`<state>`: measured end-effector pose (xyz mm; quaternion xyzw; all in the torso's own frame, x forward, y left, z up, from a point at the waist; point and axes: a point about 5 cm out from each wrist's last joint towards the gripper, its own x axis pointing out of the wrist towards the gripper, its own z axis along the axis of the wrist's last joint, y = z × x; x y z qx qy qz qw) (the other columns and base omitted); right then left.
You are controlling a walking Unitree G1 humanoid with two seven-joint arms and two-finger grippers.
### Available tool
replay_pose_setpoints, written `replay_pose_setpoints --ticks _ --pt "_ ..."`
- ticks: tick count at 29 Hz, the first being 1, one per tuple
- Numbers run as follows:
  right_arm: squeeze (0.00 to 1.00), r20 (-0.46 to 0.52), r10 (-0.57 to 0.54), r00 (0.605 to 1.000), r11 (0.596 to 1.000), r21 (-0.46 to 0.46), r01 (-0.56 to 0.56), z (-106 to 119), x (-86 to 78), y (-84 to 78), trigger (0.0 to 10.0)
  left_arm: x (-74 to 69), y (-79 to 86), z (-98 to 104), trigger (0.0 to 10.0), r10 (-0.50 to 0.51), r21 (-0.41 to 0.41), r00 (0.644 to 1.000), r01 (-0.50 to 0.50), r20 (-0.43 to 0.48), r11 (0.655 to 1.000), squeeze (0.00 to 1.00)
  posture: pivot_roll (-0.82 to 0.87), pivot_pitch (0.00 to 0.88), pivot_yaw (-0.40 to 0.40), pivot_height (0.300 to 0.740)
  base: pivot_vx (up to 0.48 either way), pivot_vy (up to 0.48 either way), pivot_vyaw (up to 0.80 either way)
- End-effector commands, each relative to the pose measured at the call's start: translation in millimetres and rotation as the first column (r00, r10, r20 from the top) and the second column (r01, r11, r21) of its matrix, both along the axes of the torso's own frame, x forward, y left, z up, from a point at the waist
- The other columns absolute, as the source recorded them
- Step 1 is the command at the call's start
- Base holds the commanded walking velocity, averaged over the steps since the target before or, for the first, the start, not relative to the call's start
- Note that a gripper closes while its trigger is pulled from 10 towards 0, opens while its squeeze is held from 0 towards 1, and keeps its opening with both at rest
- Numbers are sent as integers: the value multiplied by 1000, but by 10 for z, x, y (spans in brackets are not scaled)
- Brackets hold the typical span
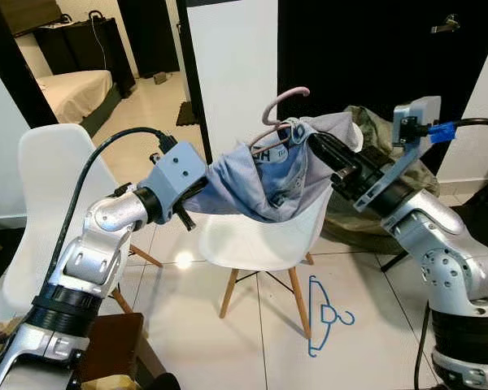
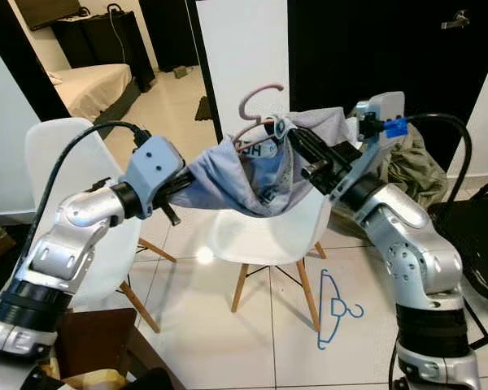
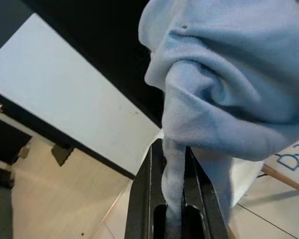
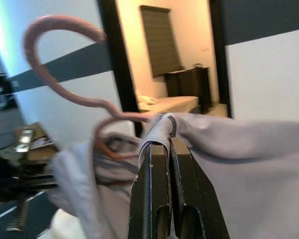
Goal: Hang hanger
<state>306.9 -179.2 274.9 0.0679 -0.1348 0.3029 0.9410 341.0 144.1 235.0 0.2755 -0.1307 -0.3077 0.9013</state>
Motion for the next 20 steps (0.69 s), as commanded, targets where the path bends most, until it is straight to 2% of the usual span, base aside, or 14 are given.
replay_pose_setpoints --ticks 1,2,3,8,11,12,15,16,17,19,20 --pt "0 -12 -20 1000 1000 -5 20 -25 -1 -29 6588 22 78 43 10000 32 -3 999 -32 18 999 0 -103 0 69 710 0 0 0" --pt "0 -23 -61 998 998 -2 61 -46 13 -88 10000 26 106 53 10000 37 -2 999 -37 19 999 0 -103 0 69 710 0 0 0" --pt "1000 -36 -80 996 996 24 80 -59 14 -142 10000 26 141 69 10000 37 2 999 -37 21 999 0 -108 0 70 710 0 0 0" --pt "1000 -42 -86 995 996 29 87 -102 -34 -200 10000 25 213 115 10000 47 -13 999 -47 28 999 0 -104 0 69 710 0 0 0" --pt "1000 -64 -35 997 999 -35 33 -224 -123 -192 10000 30 223 134 10000 63 -96 998 -60 23 994 0 -104 0 69 710 0 0 0" --pt "1000 -64 -35 997 999 -35 33 -224 -123 -192 10000 30 223 134 10000 63 -96 998 -60 23 994 0 -104 0 69 710 0 0 0" --pt "1000 -90 36 995 994 -101 -45 -333 -217 -132 10000 26 172 91 10000 58 -192 998 -58 -8 980 0 -108 0 68 710 0 0 0" --pt "1000 -93 59 994 991 -111 -69 -359 -247 -108 10000 27 150 67 10000 58 -233 998 -62 -24 970 0 -108 0 68 710 0 0 0" --pt "1000 -93 59 994 991 -111 -69 -359 -247 -108 10000 27 150 67 10000 58 -233 998 -62 -24 970 0 -108 0 68 710 0 0 0" --pt "1000 -90 50 995 994 -97 -58 -383 -262 -106 10000 35 127 27 10000 63 -315 996 -77 -56 946 0 -114 0 68 710 0 0 0" --pt "867 -99 2 995 996 -86 -10 -410 -232 -137 10000 42 119 0 10000 67 -359 995 -91 -77 929 0 -114 0 68 710 0 0 0"
